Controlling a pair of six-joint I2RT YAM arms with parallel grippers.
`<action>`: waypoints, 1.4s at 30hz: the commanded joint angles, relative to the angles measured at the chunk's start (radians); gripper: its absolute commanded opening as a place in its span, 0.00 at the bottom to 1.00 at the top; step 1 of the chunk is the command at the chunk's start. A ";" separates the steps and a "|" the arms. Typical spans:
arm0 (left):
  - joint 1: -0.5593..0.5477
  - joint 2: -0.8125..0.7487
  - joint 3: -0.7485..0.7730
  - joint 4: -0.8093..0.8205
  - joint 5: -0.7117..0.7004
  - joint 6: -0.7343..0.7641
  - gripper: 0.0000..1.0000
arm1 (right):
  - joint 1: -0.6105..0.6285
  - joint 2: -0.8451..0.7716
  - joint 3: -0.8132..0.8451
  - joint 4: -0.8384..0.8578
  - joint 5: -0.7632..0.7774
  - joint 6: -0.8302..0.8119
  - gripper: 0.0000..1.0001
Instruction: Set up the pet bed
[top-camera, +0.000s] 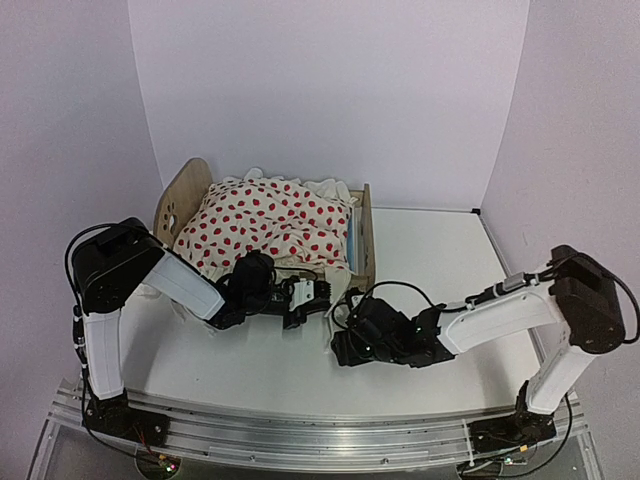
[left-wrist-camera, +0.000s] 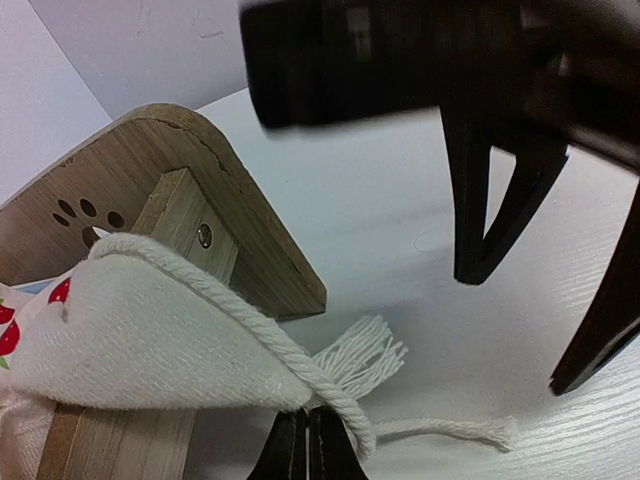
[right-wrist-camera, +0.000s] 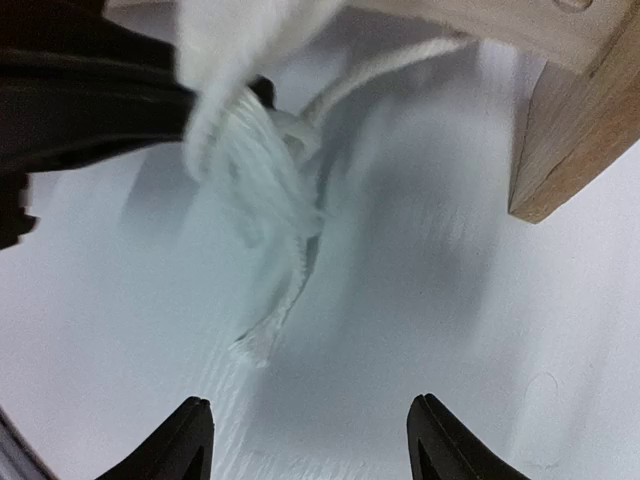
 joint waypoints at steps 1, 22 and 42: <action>-0.002 -0.049 0.032 -0.015 -0.010 -0.035 0.00 | -0.031 0.112 0.026 0.147 0.014 -0.023 0.67; -0.003 -0.073 0.059 -0.113 -0.048 -0.023 0.00 | -0.065 0.186 -0.084 0.353 0.035 0.006 0.00; 0.014 -0.135 0.021 -0.507 -0.131 0.270 0.00 | -0.276 -0.450 0.006 -0.232 0.174 -0.329 0.00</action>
